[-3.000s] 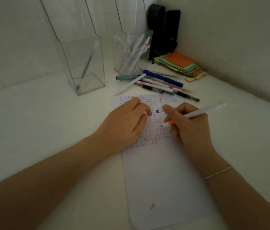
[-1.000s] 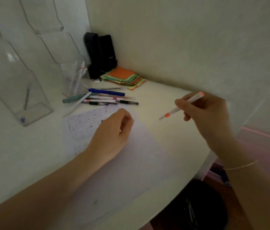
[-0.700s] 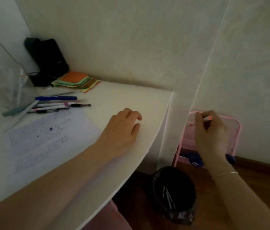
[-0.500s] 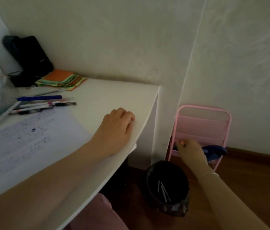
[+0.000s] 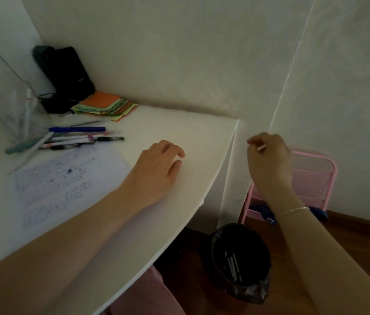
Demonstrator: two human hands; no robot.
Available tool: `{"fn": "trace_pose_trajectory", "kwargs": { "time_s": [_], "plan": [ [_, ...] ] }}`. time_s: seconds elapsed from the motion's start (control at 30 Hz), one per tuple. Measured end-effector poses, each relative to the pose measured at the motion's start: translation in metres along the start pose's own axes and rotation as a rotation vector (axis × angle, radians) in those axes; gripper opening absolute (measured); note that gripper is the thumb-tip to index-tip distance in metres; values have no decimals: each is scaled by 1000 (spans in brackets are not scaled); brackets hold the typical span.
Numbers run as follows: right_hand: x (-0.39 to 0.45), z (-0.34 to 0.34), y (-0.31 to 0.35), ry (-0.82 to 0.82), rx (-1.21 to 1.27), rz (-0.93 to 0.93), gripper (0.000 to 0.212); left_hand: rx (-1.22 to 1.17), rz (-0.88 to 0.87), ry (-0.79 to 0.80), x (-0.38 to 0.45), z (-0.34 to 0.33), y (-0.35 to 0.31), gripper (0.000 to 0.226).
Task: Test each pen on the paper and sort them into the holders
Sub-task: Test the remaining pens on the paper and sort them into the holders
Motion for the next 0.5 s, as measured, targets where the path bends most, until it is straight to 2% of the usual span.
{"fn": "trace_pose_trajectory", "kwargs": {
  "time_s": [0.1,0.2,0.33,0.5],
  "plan": [
    [-5,-16,62,27,97,157,19,3,106,-50,-20,26,32,19],
    [-16,-46,114,121,136,269,21,51,255,-70,-48,51,67,19],
    [-42,-103,165,379,60,394,26,91,409,-107,-94,78,107,20],
    [-80,-171,204,659,-124,512,33,139,448,-182,-142,90,141,14]
  ]
}}
Point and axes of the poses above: each hand's wrist, its own x-axis towards the middle knuckle, its own z-axis out of the back of the hand, y = z × x, the point moved 2 cm from there along x, towards the middle knuckle, and after that the axes turned 8 degrees about -z, right-handed, at the moved point
